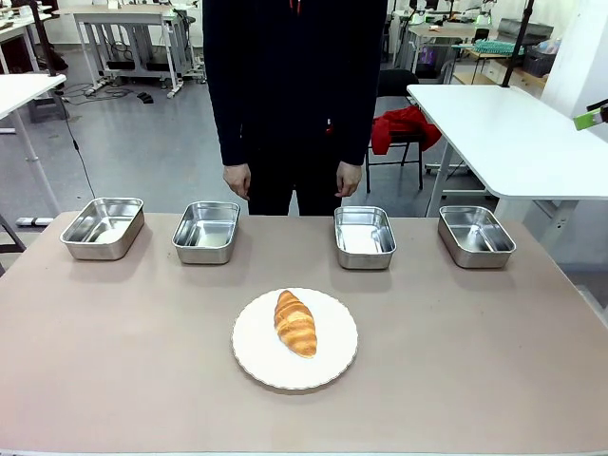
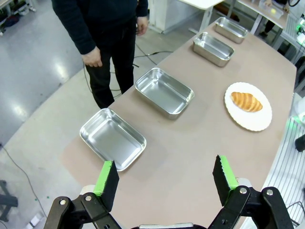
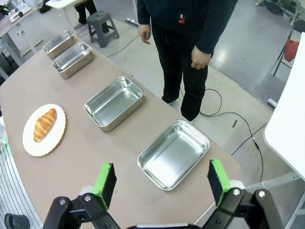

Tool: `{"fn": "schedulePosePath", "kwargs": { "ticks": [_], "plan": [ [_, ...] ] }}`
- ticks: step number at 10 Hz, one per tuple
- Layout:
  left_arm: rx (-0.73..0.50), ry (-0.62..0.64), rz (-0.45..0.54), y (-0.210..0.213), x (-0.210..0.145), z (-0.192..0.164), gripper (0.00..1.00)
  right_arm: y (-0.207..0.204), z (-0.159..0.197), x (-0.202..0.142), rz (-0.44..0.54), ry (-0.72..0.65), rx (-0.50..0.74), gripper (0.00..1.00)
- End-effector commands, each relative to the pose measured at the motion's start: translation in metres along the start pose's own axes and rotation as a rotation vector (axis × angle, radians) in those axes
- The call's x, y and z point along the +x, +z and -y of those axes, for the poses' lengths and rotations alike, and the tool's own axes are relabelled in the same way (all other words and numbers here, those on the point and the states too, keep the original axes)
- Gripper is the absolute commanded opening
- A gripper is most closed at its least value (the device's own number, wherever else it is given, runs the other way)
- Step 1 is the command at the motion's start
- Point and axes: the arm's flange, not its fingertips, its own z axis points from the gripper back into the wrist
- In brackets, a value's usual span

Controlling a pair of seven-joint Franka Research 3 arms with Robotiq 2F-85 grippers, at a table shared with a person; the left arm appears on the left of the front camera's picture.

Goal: Place the bread in the container.
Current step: Place the Butter Roll into the Airtight Container indicated by the human.

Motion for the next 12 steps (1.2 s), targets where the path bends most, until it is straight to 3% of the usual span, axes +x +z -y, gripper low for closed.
{"fn": "schedulePosePath", "kwargs": {
  "ticks": [1, 12],
  "plan": [
    [0.003, -0.005, 0.003, 0.0015, 0.0001, 0.0004, 1.0, 0.0, -0.001, -0.0004, 0.003, 0.002, 0.002, 1.0],
    [0.003, -0.005, 0.003, 0.0015, 0.0001, 0.0004, 1.0, 0.0, -0.001, -0.0004, 0.003, 0.002, 0.002, 1.0]
  ]
}}
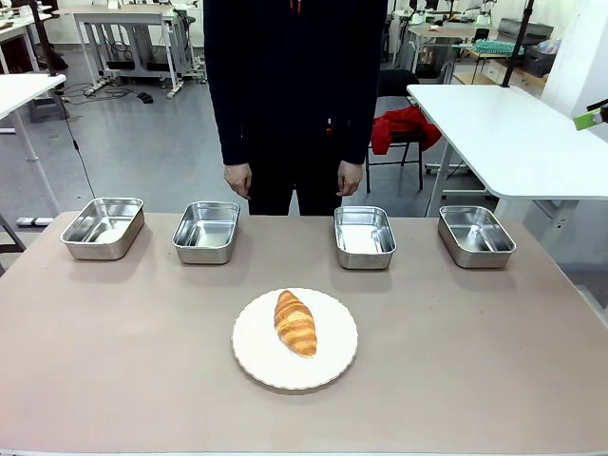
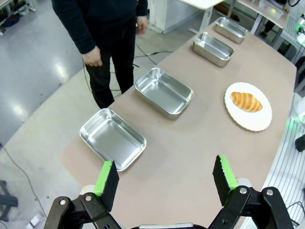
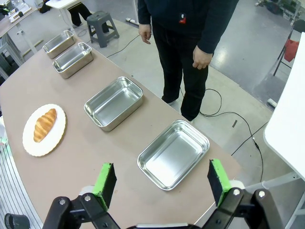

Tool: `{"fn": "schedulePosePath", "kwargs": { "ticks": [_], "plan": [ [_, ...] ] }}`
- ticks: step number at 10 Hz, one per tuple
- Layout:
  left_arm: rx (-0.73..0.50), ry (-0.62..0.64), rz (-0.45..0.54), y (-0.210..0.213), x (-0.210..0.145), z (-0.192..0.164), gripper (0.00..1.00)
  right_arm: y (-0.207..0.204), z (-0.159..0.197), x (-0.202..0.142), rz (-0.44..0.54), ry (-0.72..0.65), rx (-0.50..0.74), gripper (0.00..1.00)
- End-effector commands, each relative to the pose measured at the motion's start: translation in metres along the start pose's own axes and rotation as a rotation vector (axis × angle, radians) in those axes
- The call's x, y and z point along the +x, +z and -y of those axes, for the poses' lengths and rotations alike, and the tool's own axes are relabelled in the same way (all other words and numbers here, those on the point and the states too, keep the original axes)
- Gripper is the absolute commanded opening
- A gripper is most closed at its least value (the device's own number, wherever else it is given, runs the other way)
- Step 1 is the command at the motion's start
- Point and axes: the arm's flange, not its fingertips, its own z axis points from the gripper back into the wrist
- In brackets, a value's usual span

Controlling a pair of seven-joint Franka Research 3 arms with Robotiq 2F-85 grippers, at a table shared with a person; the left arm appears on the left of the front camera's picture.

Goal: Place the bread in the container.
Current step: Place the Butter Roll into the Airtight Container indicated by the human.

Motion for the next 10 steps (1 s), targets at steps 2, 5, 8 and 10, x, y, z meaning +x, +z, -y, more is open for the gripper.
{"fn": "schedulePosePath", "kwargs": {
  "ticks": [2, 5, 8, 10],
  "plan": [
    [0.003, -0.005, 0.003, 0.0015, 0.0001, 0.0004, 1.0, -0.0001, -0.001, -0.0004, 0.003, 0.002, 0.002, 1.0],
    [0.003, -0.005, 0.003, 0.0015, 0.0001, 0.0004, 1.0, -0.0001, -0.001, -0.0004, 0.003, 0.002, 0.002, 1.0],
    [0.003, -0.005, 0.003, 0.0015, 0.0001, 0.0004, 1.0, -0.0001, -0.001, -0.0004, 0.003, 0.002, 0.002, 1.0],
    [0.003, -0.005, 0.003, 0.0015, 0.0001, 0.0004, 1.0, -0.0001, -0.001, -0.0004, 0.003, 0.002, 0.002, 1.0]
  ]
}}
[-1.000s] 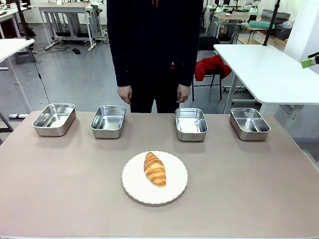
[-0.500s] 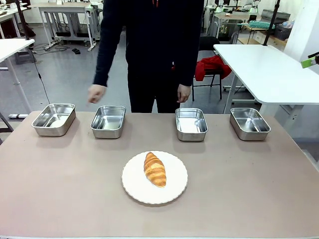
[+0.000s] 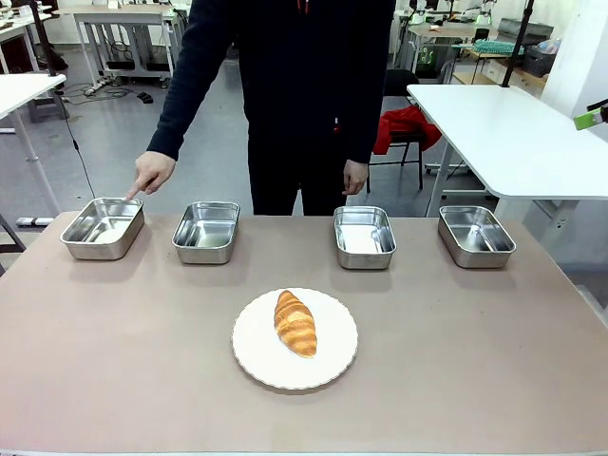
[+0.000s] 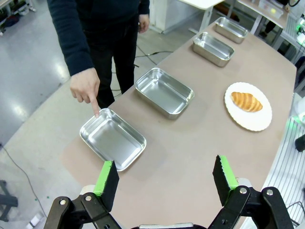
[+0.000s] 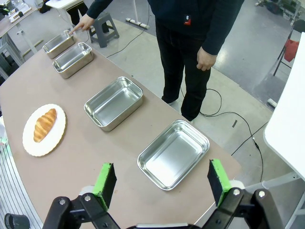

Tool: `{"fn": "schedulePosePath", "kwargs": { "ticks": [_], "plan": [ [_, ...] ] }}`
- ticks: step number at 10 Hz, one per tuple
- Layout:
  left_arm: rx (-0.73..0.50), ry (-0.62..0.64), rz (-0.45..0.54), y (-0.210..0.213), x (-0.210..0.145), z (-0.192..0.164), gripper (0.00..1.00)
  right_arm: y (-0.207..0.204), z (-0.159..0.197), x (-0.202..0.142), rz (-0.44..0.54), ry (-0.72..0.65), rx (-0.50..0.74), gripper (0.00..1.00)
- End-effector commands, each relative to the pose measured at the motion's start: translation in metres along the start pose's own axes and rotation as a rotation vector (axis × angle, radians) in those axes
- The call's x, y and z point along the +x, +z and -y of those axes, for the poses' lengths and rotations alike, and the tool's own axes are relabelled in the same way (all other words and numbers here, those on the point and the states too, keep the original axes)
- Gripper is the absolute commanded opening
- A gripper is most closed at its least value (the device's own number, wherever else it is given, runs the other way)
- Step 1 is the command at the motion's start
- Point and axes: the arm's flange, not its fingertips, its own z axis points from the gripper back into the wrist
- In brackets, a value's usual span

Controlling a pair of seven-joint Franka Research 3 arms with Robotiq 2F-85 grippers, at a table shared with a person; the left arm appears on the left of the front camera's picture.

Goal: Place the bread in the container.
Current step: Place the Butter Roll into the Airtight Container indicated by the human.

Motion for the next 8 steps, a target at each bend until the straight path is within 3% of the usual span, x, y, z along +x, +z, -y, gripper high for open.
{"fn": "schedulePosePath", "kwargs": {
  "ticks": [1, 8],
  "plan": [
    [0.003, -0.005, 0.003, 0.0015, 0.0001, 0.0004, 1.0, -0.0001, -0.0011, -0.0004, 0.003, 0.002, 0.002, 1.0],
    [0.003, -0.005, 0.003, 0.0015, 0.0001, 0.0004, 1.0, -0.0001, -0.0011, -0.0004, 0.003, 0.002, 0.002, 1.0]
  ]
}}
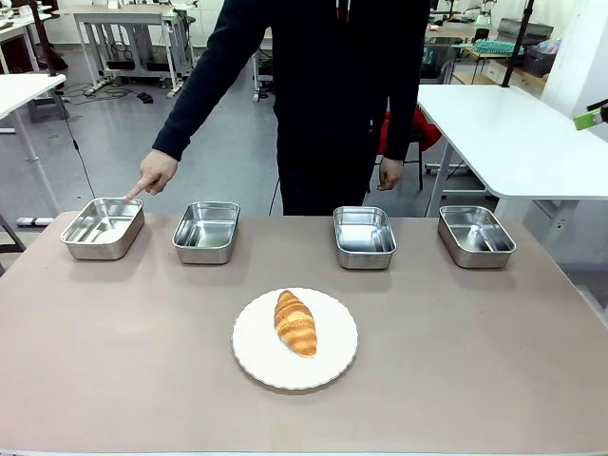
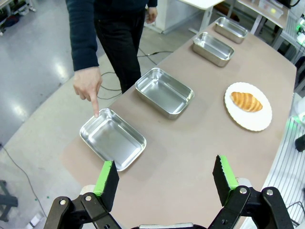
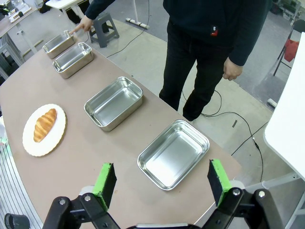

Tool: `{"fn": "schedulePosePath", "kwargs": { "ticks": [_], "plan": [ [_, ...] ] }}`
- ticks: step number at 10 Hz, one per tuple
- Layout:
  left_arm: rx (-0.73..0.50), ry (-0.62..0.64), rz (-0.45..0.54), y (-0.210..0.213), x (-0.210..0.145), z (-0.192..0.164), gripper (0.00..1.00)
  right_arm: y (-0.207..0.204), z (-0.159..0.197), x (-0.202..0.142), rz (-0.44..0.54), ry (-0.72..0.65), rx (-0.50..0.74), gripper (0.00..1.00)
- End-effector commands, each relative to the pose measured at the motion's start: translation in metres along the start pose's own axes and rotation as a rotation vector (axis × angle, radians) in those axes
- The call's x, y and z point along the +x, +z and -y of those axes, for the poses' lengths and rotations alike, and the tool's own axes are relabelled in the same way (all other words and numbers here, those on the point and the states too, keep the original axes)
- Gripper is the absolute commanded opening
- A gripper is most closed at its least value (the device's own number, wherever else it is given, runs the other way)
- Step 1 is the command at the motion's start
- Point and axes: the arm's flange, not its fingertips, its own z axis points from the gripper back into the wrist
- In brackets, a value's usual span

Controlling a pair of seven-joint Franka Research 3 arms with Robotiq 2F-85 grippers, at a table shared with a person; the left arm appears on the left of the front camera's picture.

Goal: Place the bread in the container.
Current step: Place the Butter Roll into the Airtight Container indicated by the human.

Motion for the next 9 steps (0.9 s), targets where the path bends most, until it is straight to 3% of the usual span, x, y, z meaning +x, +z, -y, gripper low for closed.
{"fn": "schedulePosePath", "kwargs": {
  "ticks": [1, 6, 9],
  "plan": [
    [0.003, -0.005, 0.003, 0.001, 0.0, 0.0, 1.0, 0.0, -0.001, 0.0, 0.003, 0.002, 0.002, 1.0],
    [0.0, 0.0, 0.0, 0.0, 0.0, 0.0, 1.0, 0.0, -0.001, 0.0, 0.003, 0.002, 0.002, 1.0],
    [0.022, 0.174, -0.103, -0.071, 0.058, 0.065, 1.0, 0.0, -0.001, 0.0, 0.003, 0.002, 0.002, 1.0]
  ]
}}
